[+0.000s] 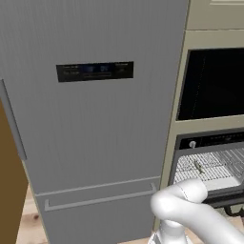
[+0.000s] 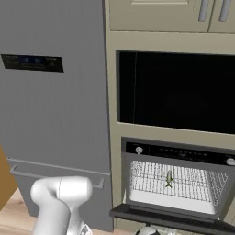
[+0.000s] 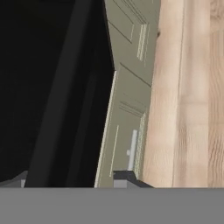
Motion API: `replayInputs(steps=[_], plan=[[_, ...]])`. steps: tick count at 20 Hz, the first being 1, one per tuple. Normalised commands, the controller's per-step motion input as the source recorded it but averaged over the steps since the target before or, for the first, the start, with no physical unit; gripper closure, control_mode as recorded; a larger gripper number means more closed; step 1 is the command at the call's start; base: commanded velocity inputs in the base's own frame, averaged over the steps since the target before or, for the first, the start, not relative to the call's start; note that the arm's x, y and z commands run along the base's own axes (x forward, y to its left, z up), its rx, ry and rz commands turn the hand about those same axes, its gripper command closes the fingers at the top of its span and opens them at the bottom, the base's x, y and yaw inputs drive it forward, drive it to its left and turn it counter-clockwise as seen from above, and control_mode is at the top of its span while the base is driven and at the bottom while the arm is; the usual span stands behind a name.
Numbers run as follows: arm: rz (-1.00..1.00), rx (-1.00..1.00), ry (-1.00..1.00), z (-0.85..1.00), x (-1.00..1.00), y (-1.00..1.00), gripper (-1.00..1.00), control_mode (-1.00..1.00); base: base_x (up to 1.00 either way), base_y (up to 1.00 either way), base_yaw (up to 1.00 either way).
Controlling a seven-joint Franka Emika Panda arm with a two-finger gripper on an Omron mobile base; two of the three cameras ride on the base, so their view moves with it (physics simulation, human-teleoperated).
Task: Take the fish from the oven and place it on the plate on the counter.
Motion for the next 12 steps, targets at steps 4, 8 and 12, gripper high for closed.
replayInputs(steps=[4, 8, 12], plan=[[-0.02, 0.09, -0.16, 0.09, -0.94, -0.47, 1.0, -1.0, 0.0, 0.0, 0.0], [-0.07, 0.09, -0.2, 0.42, -0.55, -0.37, 1.0, -1.0, 0.0, 0.0, 0.0], [-0.1, 0.01, -0.07, 0.29, -0.09, -0.06, -1.0, -1.0, 0.0, 0.0, 0.0]])
